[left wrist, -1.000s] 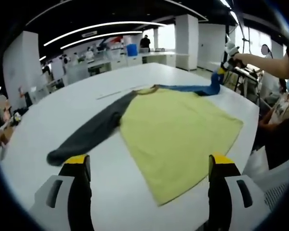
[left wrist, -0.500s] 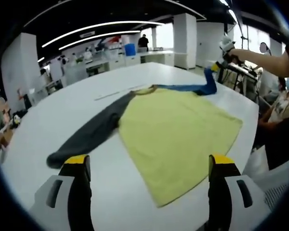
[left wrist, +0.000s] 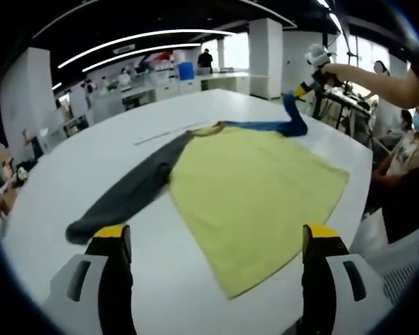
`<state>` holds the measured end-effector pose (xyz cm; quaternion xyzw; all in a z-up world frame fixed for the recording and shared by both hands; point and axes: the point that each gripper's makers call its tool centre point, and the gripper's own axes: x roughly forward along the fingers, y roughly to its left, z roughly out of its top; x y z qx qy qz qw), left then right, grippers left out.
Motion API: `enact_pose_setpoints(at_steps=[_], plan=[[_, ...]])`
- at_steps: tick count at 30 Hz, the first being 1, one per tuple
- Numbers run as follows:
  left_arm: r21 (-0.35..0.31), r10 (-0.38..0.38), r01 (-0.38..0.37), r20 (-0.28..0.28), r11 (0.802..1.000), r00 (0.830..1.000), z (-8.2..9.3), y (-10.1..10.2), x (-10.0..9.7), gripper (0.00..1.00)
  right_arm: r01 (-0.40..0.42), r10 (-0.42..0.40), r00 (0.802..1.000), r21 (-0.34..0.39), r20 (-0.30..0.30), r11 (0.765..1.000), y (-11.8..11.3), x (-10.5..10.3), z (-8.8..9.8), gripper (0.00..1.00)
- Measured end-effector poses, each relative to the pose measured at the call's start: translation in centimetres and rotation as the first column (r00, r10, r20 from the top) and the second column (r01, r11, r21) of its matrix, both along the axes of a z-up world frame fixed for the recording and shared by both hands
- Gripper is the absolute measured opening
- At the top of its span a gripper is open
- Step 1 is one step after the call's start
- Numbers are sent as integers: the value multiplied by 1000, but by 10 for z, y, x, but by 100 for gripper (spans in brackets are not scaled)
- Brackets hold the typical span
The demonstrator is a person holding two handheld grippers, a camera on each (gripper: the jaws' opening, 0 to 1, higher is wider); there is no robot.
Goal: Fold the garment on the visible template until the final outline fits inside the template.
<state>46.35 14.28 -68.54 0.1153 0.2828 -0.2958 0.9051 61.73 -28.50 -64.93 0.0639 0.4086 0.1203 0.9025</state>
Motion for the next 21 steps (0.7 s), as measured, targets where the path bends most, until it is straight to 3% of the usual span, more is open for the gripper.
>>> enact_pose_setpoints(at_steps=[21], plan=[[-2,-2,2,-13,1000,1000,-5,3,-5,99,-134,134,991,2,-16,991,67,21,3,0]])
